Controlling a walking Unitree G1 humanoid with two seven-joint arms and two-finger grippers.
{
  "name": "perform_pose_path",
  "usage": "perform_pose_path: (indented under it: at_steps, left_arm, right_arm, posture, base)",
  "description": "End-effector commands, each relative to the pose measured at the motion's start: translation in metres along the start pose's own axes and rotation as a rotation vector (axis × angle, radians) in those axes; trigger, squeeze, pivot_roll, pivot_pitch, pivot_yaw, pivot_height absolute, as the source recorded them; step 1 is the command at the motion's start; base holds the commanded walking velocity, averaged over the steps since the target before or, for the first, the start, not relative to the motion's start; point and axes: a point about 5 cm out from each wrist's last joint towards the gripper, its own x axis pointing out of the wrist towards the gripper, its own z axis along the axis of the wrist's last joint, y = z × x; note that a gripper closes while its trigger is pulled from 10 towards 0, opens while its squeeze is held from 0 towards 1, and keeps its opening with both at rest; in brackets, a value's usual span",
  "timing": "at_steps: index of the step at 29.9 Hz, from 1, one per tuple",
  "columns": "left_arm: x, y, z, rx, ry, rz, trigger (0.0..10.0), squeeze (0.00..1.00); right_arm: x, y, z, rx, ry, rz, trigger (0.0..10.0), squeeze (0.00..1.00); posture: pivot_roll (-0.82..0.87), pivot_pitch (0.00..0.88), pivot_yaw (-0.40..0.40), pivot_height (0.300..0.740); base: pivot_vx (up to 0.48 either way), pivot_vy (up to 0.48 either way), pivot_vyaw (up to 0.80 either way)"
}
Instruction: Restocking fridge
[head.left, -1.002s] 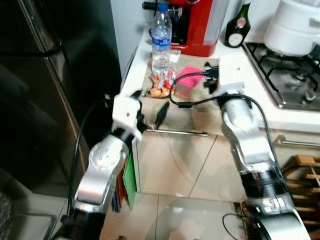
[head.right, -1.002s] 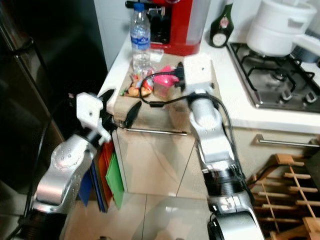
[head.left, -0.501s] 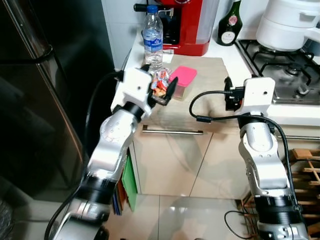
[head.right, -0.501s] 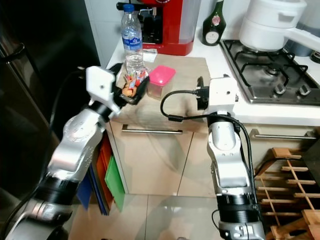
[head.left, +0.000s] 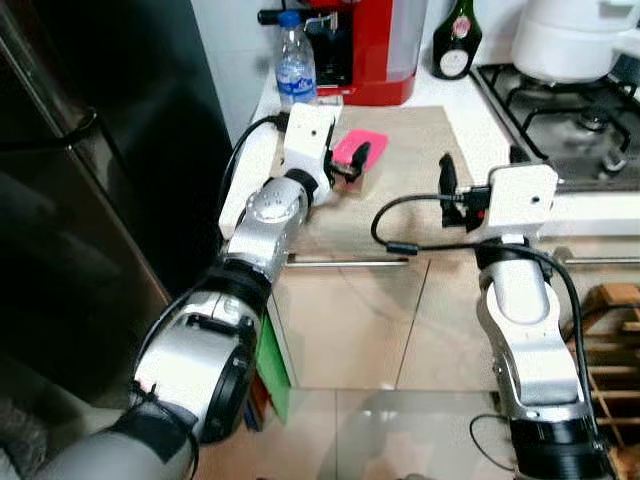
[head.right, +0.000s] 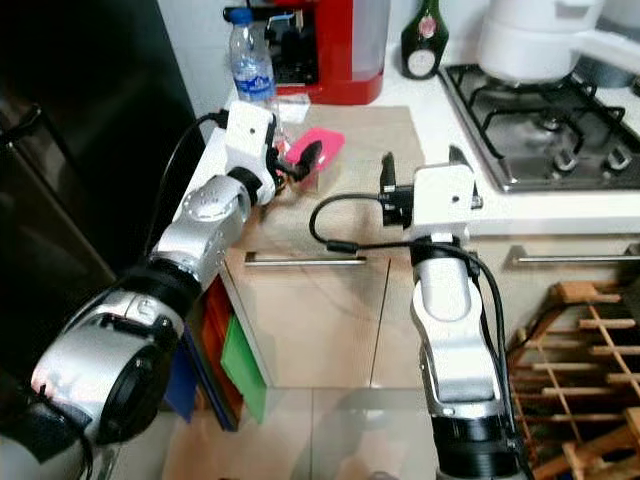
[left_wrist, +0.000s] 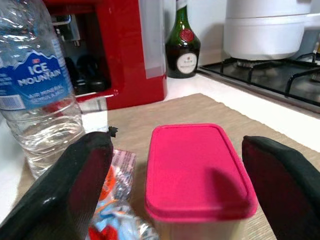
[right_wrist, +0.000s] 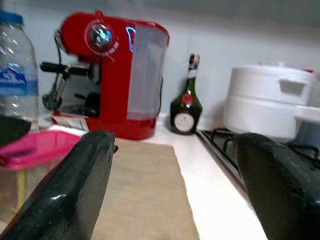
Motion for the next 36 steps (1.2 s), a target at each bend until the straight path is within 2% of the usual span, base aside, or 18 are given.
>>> perform_pose_path:
  at_steps: [1, 5, 13, 19, 24, 36]
  left_arm:
    - [0.002, 0.004, 0.002, -0.047, 0.002, 0.02, 10.0, 0.0]
    - [0.004, -0.001, 0.002, -0.091, -0.003, -0.005, 10.0, 0.0]
    - [0.003, -0.011, -0.011, -0.051, 0.034, -0.027, 10.0, 0.0]
    - [-0.001, -0.006, -0.023, -0.03, 0.094, 0.048, 10.0, 0.0]
    - [0.0, -0.001, -0.016, -0.033, 0.054, 0.099, 10.0, 0.0]
    - [0.003, -0.002, -0.006, -0.052, -0.005, 0.091, 10.0, 0.0]
  right_arm:
    - [-0.002, -0.003, 0.008, -0.012, -0.025, -0.017, 10.0, 0.0]
    - [-0.006, -0.008, 0.01, -0.024, -0.024, -0.036, 10.0, 0.0]
    - [-0.006, -0.006, 0.012, -0.025, -0.022, -0.035, 10.0, 0.0]
    - [-0.005, -0.005, 0.012, -0.022, -0.014, -0.023, 10.0, 0.0]
    - [-0.003, -0.005, 0.012, -0.02, -0.011, -0.018, 10.0, 0.0]
    - [-0.003, -0.005, 0.009, -0.021, 0.0, -0.015, 10.0, 0.0]
  posture:
    - [-0.28, 0.0, 0.151, 0.74]
    - [-0.29, 0.0, 0.156, 0.74]
    - [-0.28, 0.005, 0.151, 0.74]
    - [-0.27, 0.006, 0.142, 0.74]
    - [-0.27, 0.006, 0.141, 0.74]
    - [-0.26, 0.011, 0.136, 0.74]
  base:
    - [0.0, 0.0, 0.0]
    - [0.0, 0.0, 0.0]
    - [0.0, 0.0, 0.0]
    - [0.0, 0.0, 0.0]
    - [0.0, 0.0, 0.0]
    - [0.0, 0.0, 0.0]
